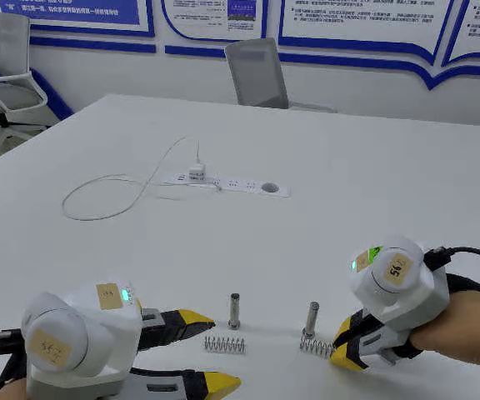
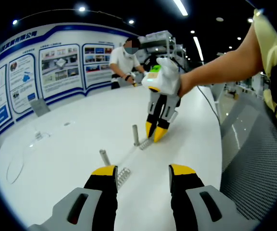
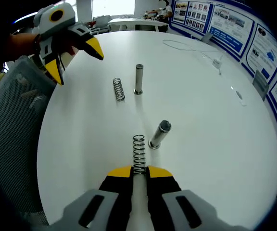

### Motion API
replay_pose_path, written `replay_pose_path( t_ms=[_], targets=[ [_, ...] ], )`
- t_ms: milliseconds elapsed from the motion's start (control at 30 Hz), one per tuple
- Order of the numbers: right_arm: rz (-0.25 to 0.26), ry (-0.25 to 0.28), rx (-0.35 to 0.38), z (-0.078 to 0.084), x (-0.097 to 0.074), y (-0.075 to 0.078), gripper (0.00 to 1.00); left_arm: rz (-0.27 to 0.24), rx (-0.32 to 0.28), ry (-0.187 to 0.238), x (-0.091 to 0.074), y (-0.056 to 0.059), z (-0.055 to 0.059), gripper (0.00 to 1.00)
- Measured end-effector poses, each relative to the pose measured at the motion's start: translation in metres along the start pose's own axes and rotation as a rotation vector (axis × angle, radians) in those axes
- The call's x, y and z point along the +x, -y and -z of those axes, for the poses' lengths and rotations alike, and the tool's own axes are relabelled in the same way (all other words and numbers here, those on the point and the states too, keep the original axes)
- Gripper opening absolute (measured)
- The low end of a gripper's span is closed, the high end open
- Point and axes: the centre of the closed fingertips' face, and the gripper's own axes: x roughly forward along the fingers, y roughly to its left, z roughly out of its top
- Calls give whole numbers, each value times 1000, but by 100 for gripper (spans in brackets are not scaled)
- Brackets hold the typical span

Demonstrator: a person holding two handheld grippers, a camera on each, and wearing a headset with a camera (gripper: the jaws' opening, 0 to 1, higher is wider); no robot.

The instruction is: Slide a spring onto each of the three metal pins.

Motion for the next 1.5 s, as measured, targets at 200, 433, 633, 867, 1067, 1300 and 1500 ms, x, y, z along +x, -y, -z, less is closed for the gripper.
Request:
replay_pose_path(
  t_ms=[200, 433, 633, 867, 1067, 1300, 1500],
  targets=[
    [-6, -3, 13, 0, 0, -1, 12, 5, 4, -5, 0, 2, 1, 43],
    [-17, -6, 16, 0, -4, -9, 12, 18, 8, -11, 3, 7, 1, 42],
    [-28, -9, -17, -3, -10, -20, 11, 54, 29, -30, 12, 16, 3, 41],
    [-56, 20, -71, -22, -22, -40, 11, 97, 52, -46, 25, 23, 3, 40],
    [-73, 32, -121, -38, -27, -51, 11, 114, 62, -43, 31, 26, -1, 39],
    [-91, 47, -173, -56, -31, -63, 12, 126, 80, -37, 36, 30, -6, 38],
    [-101, 49, -216, -65, -33, -69, 12, 132, 87, -29, 38, 31, -8, 35]
  ],
)
